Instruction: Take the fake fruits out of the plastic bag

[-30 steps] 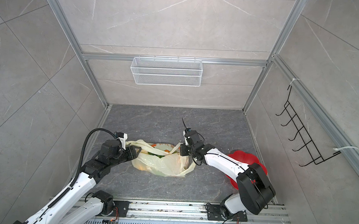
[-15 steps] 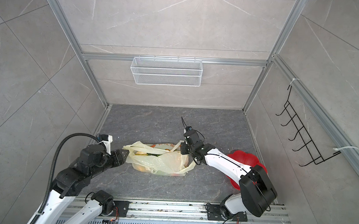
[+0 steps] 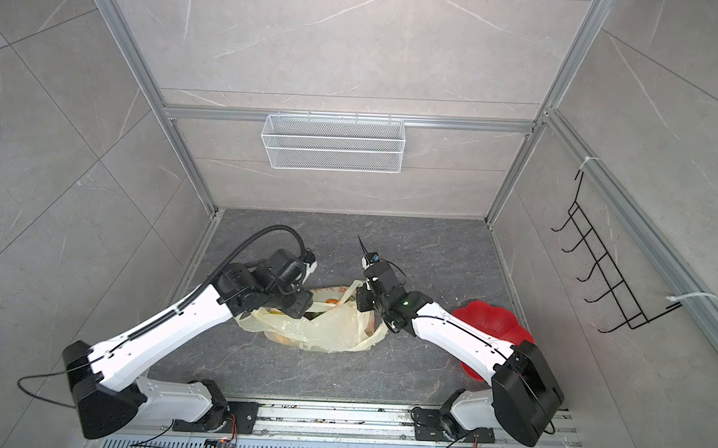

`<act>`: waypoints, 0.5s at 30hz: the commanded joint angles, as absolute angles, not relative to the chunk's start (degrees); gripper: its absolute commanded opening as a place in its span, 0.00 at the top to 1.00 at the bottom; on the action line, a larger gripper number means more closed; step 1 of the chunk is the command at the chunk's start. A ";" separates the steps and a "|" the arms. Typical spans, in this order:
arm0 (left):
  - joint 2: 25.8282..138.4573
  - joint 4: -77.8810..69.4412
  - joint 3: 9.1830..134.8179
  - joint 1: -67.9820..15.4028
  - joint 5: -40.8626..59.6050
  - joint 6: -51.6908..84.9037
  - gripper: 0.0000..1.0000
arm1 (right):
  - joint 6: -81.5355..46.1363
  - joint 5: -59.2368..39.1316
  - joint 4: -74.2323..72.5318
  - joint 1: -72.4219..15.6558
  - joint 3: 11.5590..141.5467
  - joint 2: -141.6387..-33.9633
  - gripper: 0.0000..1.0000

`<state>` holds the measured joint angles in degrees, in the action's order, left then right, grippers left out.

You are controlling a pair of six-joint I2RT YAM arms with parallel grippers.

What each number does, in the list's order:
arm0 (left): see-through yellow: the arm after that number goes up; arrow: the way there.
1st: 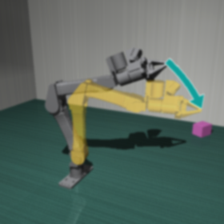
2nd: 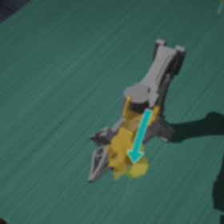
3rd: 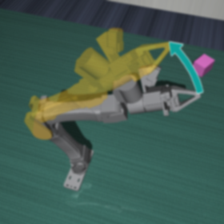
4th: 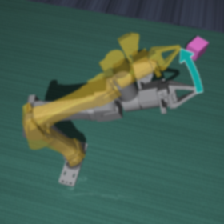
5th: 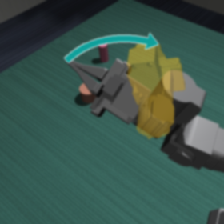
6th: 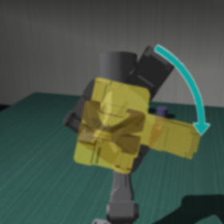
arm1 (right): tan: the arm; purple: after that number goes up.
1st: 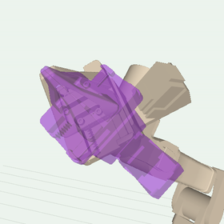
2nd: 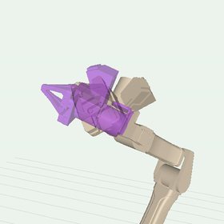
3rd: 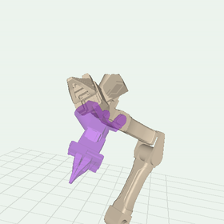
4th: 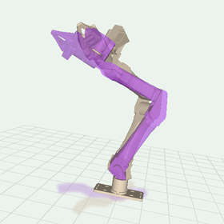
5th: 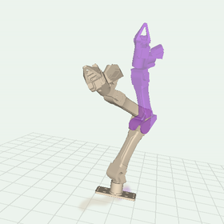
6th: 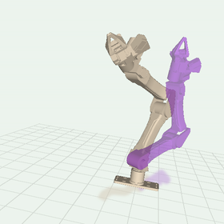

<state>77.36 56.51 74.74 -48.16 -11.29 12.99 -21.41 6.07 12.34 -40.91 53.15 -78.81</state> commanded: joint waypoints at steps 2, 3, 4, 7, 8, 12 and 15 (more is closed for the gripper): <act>80.38 62.42 77.23 -48.81 -22.46 5.80 0.37 | -21.09 6.08 11.58 -41.09 52.54 -77.11 1.00; 81.68 62.81 77.47 -48.86 -23.15 5.24 0.37 | -21.09 5.90 11.34 -41.05 52.24 -76.84 1.00; 82.98 63.18 77.60 -49.17 -23.44 4.63 0.37 | -21.18 5.89 11.10 -41.04 51.96 -76.67 1.00; 85.67 63.26 77.20 -49.39 -23.03 3.22 0.37 | -21.24 5.89 10.82 -41.05 51.58 -76.38 1.00; 86.33 63.13 76.91 -49.39 -22.79 3.09 0.37 | -21.27 5.80 10.68 -41.04 51.35 -76.29 1.00; 90.02 63.39 77.46 -49.32 -25.27 3.84 0.35 | -21.50 5.06 9.98 -41.05 50.69 -75.77 1.00; 92.74 62.38 78.09 -48.56 -26.81 4.29 0.29 | -21.54 4.59 9.43 -41.05 50.13 -75.33 1.00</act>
